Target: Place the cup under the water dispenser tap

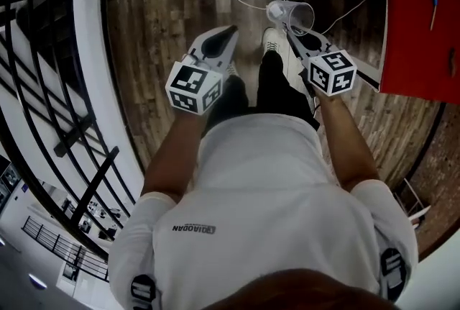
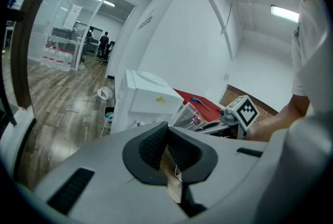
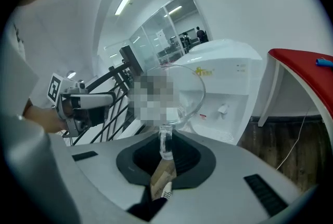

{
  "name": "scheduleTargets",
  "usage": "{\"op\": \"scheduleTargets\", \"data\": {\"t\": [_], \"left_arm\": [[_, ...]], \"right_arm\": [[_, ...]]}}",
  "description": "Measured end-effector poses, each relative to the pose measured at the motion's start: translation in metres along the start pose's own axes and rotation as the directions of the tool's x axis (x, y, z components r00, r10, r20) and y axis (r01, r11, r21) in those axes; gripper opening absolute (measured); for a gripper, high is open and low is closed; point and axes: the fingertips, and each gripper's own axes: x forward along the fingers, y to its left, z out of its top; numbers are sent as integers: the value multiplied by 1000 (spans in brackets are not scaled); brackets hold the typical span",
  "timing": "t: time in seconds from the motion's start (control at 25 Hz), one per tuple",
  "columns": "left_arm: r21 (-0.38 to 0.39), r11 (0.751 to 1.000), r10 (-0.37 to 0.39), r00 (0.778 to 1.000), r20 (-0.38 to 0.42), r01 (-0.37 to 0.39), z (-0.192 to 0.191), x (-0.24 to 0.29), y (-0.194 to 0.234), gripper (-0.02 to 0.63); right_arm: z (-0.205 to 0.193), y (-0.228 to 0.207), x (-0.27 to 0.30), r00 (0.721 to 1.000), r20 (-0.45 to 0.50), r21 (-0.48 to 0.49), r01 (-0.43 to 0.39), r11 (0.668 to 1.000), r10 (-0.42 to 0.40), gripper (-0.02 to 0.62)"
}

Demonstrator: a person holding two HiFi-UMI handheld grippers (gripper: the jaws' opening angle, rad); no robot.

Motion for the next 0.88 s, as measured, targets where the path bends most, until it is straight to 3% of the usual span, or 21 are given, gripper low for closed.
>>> {"op": "scheduleTargets", "data": {"t": [0.32, 0.88], "left_arm": [[-63, 997, 35, 999, -10, -35, -28, 51, 26, -5], [-63, 996, 51, 995, -85, -56, -74, 100, 55, -5]], "right_arm": [[-32, -42, 58, 997, -75, -38, 2, 999, -4, 44], [-76, -84, 136, 982, -186, -26, 9, 1000, -14, 44]]}}
